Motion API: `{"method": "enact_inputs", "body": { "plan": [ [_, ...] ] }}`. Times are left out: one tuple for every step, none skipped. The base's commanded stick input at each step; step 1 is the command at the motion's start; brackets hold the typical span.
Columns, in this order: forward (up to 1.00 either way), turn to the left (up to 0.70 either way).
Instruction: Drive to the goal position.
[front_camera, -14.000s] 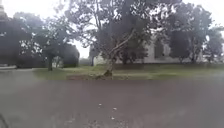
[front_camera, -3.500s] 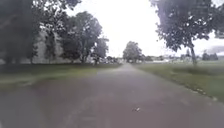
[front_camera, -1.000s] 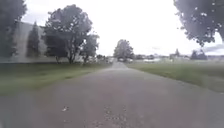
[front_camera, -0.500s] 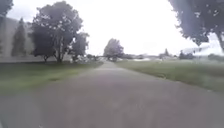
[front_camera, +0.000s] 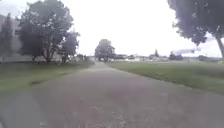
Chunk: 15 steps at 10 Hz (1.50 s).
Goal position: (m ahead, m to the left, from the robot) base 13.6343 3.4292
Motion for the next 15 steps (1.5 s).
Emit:
{"method": "enact_inputs", "body": {
  "plan": [
    [1.00, 0.00],
    [1.00, 0.00],
    [1.00, 0.00],
    [1.00, 0.00],
    [1.00, 0.00],
    [1.00, 0.00],
    [1.00, 0.00],
    [1.00, 0.00],
    [1.00, 0.00],
    [1.00, 0.00],
    [1.00, 0.00],
    [1.00, 0.00],
    [1.00, 0.00],
    [1.00, 0.00],
    [1.00, 0.00]
  ]
}}
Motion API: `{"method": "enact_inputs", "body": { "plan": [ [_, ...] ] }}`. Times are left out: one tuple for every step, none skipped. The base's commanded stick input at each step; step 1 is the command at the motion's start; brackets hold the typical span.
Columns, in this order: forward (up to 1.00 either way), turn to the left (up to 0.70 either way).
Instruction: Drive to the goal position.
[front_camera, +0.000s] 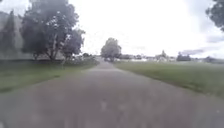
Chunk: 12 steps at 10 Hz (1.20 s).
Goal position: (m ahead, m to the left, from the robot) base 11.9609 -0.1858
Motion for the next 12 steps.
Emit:
{"method": "enact_inputs", "body": {
  "plan": [
    [1.00, 0.00],
    [1.00, 0.00],
    [1.00, 0.00],
    [1.00, 0.00],
    [1.00, 0.00],
    [1.00, 0.00],
    [1.00, 0.00],
    [1.00, 0.00],
    [1.00, 0.00],
    [1.00, 0.00],
    [1.00, 0.00],
    [1.00, 0.00]
  ]
}}
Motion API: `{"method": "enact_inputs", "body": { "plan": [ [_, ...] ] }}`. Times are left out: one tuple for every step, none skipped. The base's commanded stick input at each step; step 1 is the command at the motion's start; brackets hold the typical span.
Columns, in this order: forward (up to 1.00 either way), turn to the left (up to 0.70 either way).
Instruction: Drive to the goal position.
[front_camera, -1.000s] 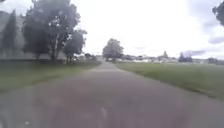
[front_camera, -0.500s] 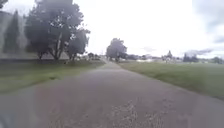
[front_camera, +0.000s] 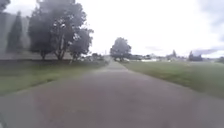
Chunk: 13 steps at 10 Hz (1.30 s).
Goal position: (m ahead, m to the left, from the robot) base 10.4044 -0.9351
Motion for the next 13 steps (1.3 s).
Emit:
{"method": "enact_inputs", "body": {
  "plan": [
    [1.00, -0.27],
    [1.00, -0.27],
    [1.00, -0.27],
    [1.00, -0.27],
    [1.00, -0.27],
    [1.00, -0.27],
    [1.00, -0.27],
    [1.00, -0.27],
    [1.00, -0.27],
    [1.00, -0.27],
    [1.00, -0.27],
    [1.00, -0.27],
    [1.00, -0.27]
  ]
}}
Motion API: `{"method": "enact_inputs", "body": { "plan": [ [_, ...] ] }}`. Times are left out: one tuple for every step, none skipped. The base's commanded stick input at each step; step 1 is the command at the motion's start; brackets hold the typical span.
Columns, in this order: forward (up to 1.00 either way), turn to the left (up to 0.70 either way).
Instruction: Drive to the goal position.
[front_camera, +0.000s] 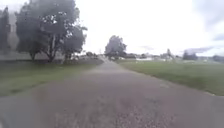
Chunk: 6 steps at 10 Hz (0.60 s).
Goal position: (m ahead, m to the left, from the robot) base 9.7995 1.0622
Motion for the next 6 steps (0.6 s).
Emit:
{"method": "enact_inputs", "body": {
  "plan": [
    [1.00, -0.27],
    [1.00, 0.00],
    [1.00, 0.00],
    [1.00, 0.00],
    [1.00, 0.00],
    [1.00, 0.00]
  ]
}}
